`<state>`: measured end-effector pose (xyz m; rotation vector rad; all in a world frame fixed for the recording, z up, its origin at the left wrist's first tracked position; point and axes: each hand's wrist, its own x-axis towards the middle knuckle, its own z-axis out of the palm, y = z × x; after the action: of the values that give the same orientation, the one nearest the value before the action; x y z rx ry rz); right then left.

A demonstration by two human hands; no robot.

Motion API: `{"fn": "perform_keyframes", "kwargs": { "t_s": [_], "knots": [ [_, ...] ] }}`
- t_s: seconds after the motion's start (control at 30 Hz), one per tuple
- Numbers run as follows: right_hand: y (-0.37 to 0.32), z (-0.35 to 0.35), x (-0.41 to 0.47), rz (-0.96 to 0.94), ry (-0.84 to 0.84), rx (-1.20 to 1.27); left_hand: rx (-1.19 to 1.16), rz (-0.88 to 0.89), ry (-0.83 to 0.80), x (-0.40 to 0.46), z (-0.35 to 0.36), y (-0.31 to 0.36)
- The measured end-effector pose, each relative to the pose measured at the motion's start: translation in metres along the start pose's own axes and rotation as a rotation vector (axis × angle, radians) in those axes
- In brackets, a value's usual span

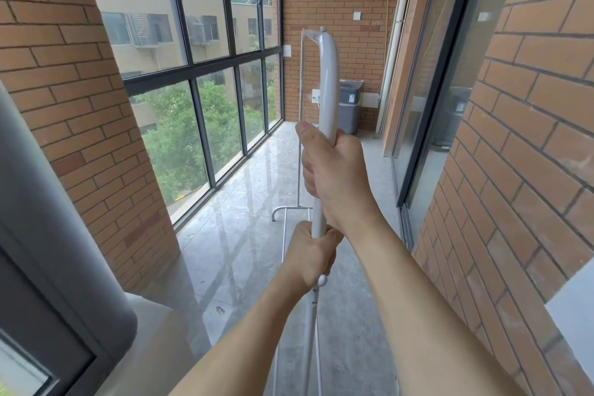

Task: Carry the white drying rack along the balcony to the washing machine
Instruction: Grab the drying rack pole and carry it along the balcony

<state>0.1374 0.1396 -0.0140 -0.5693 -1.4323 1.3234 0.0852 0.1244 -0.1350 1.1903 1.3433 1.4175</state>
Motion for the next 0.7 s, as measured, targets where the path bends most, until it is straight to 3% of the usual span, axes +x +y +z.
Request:
{"fn": "perform_keyframes", "kwargs": {
  "t_s": [0.7],
  "knots": [
    [0.028,0.018,0.095,-0.024,0.043,-0.039,-0.028,0.043,-0.025,0.103,-0.032,0.002]
  ]
}}
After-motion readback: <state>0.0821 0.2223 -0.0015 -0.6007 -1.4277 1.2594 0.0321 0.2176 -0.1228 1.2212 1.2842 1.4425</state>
